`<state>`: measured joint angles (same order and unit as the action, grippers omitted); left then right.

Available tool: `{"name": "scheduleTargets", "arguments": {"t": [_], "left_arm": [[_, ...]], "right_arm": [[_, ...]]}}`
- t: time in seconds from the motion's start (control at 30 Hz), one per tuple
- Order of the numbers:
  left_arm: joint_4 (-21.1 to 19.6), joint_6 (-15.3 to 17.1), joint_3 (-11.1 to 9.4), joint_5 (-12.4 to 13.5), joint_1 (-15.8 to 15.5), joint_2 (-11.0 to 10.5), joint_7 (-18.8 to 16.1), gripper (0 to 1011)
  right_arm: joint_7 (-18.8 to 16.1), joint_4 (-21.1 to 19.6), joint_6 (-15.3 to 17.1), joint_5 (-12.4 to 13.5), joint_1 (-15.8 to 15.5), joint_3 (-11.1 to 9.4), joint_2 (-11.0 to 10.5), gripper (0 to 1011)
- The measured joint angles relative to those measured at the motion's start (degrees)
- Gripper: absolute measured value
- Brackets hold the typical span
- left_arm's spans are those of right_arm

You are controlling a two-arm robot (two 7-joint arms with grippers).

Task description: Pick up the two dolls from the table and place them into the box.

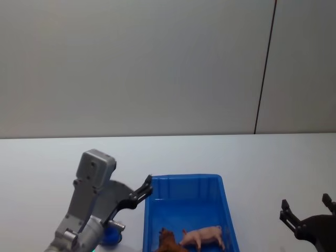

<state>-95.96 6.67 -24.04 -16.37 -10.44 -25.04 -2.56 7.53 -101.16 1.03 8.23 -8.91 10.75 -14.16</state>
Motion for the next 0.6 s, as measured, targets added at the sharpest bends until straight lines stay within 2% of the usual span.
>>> {"name": "scheduleTargets", "arguments": {"t": [0.33,0.6], "left_arm": [[-0.83,5.22,1.69,-4.98,2.18,-2.41,-1.00,1001],[1.55,7.71,2.51,-6.89,2.20,-2.90,0.25,1001]], "right_arm": [[0.05,-0.07,-0.08,0.05,-0.05,-0.05,-0.05,1001],[0.10,-0.08,-0.13,0.05,-0.09,-0.06,-0.05,1001]]}}
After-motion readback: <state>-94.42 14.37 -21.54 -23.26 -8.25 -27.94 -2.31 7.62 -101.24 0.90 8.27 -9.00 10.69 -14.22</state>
